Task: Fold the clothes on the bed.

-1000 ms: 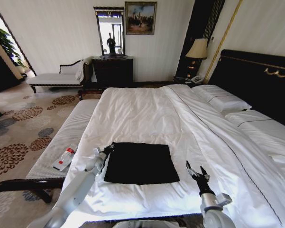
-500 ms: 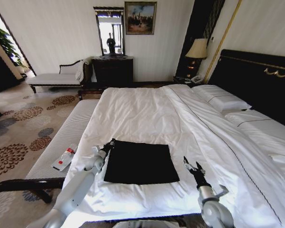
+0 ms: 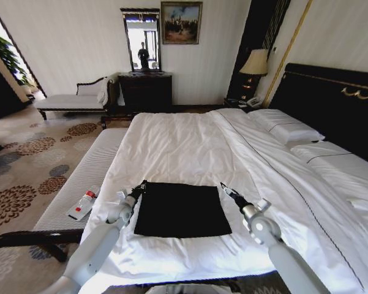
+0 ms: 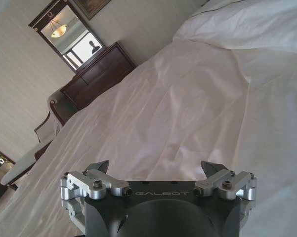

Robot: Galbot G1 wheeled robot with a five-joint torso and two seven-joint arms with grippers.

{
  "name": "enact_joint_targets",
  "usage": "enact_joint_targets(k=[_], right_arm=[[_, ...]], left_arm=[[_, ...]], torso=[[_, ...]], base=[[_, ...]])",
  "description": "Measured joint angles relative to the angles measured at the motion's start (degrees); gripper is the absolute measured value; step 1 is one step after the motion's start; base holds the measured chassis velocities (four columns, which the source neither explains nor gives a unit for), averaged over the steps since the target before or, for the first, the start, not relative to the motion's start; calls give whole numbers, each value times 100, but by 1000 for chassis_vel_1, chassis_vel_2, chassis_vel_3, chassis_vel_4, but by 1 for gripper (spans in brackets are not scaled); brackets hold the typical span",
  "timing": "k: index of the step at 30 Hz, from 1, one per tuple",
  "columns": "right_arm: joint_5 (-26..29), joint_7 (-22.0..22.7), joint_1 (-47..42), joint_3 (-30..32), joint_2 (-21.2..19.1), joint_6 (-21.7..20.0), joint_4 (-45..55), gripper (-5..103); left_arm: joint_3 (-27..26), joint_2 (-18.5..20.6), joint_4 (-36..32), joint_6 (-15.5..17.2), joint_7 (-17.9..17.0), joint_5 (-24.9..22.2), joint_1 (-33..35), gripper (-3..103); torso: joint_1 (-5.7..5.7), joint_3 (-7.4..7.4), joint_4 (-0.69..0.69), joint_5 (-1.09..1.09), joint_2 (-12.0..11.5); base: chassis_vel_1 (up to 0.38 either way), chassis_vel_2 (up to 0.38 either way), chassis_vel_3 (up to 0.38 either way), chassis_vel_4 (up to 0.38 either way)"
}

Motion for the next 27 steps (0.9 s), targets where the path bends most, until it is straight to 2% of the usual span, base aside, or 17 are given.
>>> enact_joint_targets(k=[3,5,7,11,18,19,22,27], right_arm=[[-94,-56,275,-108,92,-18,-431,100],[-208,-169,648,-180,317,-15,-1031,100],[-212,-200,703,-184,354,-15,-1132,100],[-189,-518,936,-223,465,-71,-1653,100],[-18,-710,876,-163,494,-243,-1721,100],[-3,-744,842,-160,500,-262,-1703,103],[6,-836,765,-159,526,-290,-1674,98],[0,-922,725,-171,579,-326,-1640,96]], left_arm=[[3,-5,11,0,-24,10,0,1],[47,-69,93,-11,-61,78,-15,1],[59,-84,114,-19,-78,97,-21,1],[158,-103,138,-29,-140,119,-49,1],[168,-61,93,-32,-154,114,-20,1],[169,-58,80,-32,-155,112,-13,1],[172,-56,33,-32,-168,106,8,1],[179,-40,-63,-32,-197,92,64,1]], torso=[[0,0,-2,1,0],[0,0,0,3,0],[0,0,0,1,0],[0,0,-1,0,0],[0,0,-2,1,0],[0,0,-2,1,0],[0,0,-2,1,0],[0,0,-1,1,0]], base=[[0,0,0,0],[0,0,0,0],[0,0,0,0],[0,0,0,0],[0,0,0,0],[0,0,0,0],[0,0,0,0],[0,0,0,0]])
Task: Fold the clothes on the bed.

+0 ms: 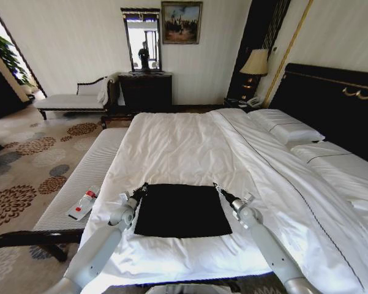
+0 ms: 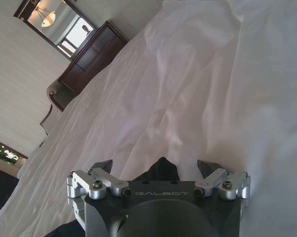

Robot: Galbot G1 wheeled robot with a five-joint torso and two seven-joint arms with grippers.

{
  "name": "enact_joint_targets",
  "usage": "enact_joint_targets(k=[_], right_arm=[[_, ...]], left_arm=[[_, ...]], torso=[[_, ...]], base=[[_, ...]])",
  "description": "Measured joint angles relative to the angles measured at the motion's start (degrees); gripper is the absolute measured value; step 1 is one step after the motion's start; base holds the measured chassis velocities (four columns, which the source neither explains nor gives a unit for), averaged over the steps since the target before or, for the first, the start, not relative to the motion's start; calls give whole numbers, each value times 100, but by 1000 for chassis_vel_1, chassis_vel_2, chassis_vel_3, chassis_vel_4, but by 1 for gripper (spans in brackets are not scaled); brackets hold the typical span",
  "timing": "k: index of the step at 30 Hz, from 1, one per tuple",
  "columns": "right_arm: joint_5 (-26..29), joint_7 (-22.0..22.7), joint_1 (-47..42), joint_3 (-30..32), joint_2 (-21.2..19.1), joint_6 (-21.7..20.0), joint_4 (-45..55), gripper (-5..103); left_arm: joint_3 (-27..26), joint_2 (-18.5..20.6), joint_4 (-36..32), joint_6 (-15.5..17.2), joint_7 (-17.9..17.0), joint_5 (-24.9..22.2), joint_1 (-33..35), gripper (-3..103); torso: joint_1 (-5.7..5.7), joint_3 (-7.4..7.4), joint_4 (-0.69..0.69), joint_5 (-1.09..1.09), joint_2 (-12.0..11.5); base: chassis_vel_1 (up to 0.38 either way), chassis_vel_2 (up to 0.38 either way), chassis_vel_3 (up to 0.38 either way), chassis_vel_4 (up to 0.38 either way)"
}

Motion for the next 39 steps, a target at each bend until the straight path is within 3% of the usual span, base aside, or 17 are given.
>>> enact_joint_targets(k=[7,10,12,14,18,21,23,26,29,30,39], right_arm=[[30,-12,44,-27,23,-42,-106,91],[38,-3,40,-50,49,-101,-144,71],[38,1,41,-50,58,-104,-153,71],[37,23,69,-50,83,-113,-214,59],[37,26,76,-54,66,-120,-224,49],[15,25,46,-60,77,-121,-224,32],[2,25,35,-62,81,-122,-223,32],[-66,35,-13,-68,90,-124,-144,16],[-71,46,-38,-68,93,-130,-80,11],[-91,52,-69,-68,108,-132,-15,2],[-113,130,-121,-25,43,-129,223,1]], left_arm=[[-9,14,-30,4,-7,-2,46,1],[-31,26,-51,10,2,-21,79,1],[-31,26,-51,10,5,-25,80,1],[-31,26,-56,11,14,-38,81,1],[-29,22,-69,13,17,-51,81,1],[-30,20,-65,13,31,-52,86,1],[-32,20,-62,13,36,-52,89,1],[-37,17,-56,14,41,-52,89,1],[-32,16,-54,13,41,-52,83,1],[-25,11,-51,13,41,-52,73,1],[-57,18,-154,13,41,-51,105,1]], torso=[[0,0,0,0,0],[0,0,0,0,0],[0,0,0,0,0],[0,0,1,1,0],[0,0,0,1,0],[0,0,0,1,0],[0,0,0,1,0],[0,0,1,0,0],[0,0,1,0,0],[0,0,0,0,0],[0,0,0,0,0]], base=[[0,0,0,0],[0,0,0,0],[0,0,0,0],[0,0,0,0],[0,0,0,0],[0,0,0,0],[0,0,0,0],[0,0,0,0],[0,0,0,0],[0,0,0,0],[0,0,0,0]])
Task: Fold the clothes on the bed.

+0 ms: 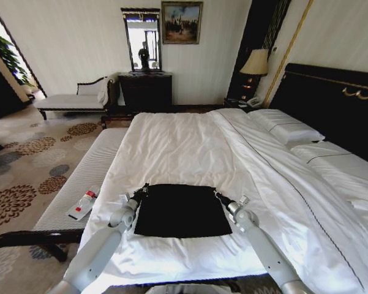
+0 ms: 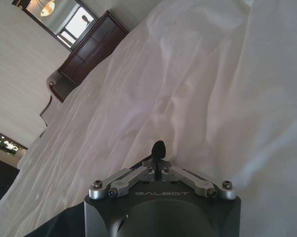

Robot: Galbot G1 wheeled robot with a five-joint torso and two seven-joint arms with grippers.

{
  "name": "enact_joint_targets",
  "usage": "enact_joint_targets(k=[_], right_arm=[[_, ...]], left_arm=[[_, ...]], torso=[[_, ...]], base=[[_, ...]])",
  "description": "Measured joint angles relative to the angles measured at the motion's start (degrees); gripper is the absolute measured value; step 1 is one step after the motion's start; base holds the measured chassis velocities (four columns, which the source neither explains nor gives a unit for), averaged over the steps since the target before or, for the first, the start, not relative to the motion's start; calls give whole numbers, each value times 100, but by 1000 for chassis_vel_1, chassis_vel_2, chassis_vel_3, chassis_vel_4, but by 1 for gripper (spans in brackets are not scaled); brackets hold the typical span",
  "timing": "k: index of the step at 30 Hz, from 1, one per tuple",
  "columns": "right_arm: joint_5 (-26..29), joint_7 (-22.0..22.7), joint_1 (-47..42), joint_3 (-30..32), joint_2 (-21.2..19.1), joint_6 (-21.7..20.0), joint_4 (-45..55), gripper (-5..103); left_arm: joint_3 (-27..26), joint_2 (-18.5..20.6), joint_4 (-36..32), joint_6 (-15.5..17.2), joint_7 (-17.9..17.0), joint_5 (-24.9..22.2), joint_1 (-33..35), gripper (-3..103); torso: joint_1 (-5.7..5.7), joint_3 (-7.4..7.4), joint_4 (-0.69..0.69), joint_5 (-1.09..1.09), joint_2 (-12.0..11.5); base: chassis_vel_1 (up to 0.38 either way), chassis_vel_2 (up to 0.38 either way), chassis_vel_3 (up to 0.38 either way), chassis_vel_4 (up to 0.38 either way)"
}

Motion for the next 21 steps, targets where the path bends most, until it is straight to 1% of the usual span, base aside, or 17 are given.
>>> enact_joint_targets(k=[7,9,12,14,16,17,18,19,21], right_arm=[[-107,95,-139,94,-174,41,556,1],[-153,165,-216,159,-274,77,874,1],[-166,324,-357,311,-472,109,1592,1],[-169,344,-374,328,-500,113,1692,1],[-201,524,-461,396,-620,168,2253,1],[-203,668,-532,443,-694,182,2767,1],[-202,712,-557,457,-716,184,2946,1],[-202,712,-557,457,-716,184,2946,1],[-199,892,-620,498,-789,184,3482,1]], left_arm=[[-122,87,-253,-1,-15,-72,47,1],[-187,149,-441,2,-38,-150,71,1],[-339,350,-928,22,-130,-346,130,1],[-358,377,-993,20,-138,-361,137,1],[-461,557,-1399,1,-229,-470,183,1],[-548,740,-1852,-3,-296,-639,230,1],[-581,814,-2029,-3,-321,-702,248,1],[-581,814,-2029,-3,-321,-702,248,1],[-706,1106,-2618,-3,-426,-873,294,1]], torso=[[0,0,1,0,0],[0,0,0,0,0],[0,0,0,1,0],[0,0,0,0,0],[0,0,0,-2,0],[0,0,1,0,0],[0,0,0,-1,1],[0,0,0,-1,1],[-1,-1,1,0,1]], base=[[0,0,0,0],[0,0,0,0],[0,0,0,0],[0,0,0,0],[0,0,0,0],[0,0,0,0],[0,0,0,0],[0,0,0,0],[0,0,0,0]])
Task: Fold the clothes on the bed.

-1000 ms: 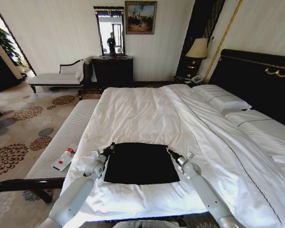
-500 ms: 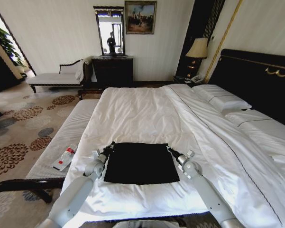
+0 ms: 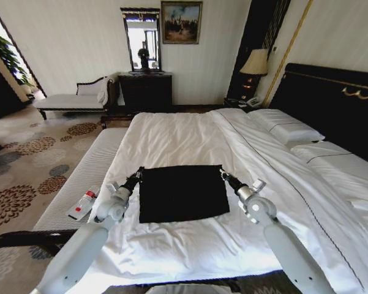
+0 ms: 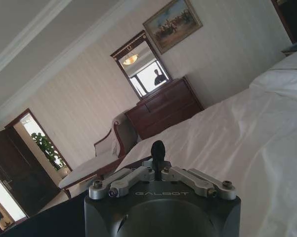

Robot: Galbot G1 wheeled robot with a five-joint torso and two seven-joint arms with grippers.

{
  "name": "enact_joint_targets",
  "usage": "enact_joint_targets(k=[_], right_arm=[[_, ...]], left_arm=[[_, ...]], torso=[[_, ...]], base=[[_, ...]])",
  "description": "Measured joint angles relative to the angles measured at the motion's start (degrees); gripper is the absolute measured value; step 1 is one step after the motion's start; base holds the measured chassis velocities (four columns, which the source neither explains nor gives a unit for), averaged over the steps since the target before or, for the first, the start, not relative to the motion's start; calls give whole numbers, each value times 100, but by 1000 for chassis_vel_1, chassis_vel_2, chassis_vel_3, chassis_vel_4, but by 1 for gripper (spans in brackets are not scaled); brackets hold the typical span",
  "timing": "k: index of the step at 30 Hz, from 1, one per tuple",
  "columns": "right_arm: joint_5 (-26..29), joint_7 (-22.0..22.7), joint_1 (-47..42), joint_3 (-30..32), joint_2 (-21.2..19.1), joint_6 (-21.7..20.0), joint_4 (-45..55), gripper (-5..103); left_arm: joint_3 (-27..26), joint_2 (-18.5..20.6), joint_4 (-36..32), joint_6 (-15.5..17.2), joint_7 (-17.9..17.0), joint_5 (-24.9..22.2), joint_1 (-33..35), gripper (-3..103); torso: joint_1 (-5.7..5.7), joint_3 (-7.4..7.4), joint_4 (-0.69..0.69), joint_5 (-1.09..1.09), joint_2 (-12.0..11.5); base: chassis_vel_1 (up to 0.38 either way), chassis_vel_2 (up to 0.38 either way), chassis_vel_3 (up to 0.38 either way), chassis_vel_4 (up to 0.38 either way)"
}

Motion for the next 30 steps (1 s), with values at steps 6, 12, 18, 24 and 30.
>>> enact_joint_targets(k=[6,12,18,24,30], right_arm=[[34,274,-19,139,-238,87,650,1],[174,418,-87,416,-415,129,1007,1],[276,465,-302,683,-476,134,1336,1],[122,470,-564,598,-410,133,1442,1],[69,505,-820,583,-338,134,1685,1]], left_arm=[[-374,374,-807,51,-280,-300,-14,1],[-842,599,-1144,91,-370,-514,116,1],[-1281,686,-1499,136,-463,-709,416,1],[-1561,634,-1663,154,-479,-639,835,1],[-1976,505,-1961,162,-516,-563,1452,1]], torso=[[0,0,0,0,0],[0,0,0,0,0],[0,0,0,-1,0],[0,0,-1,0,-1],[1,0,-1,0,-2]], base=[[0,0,0,0],[0,0,0,0],[0,0,0,0],[0,0,0,0],[0,0,0,0]])
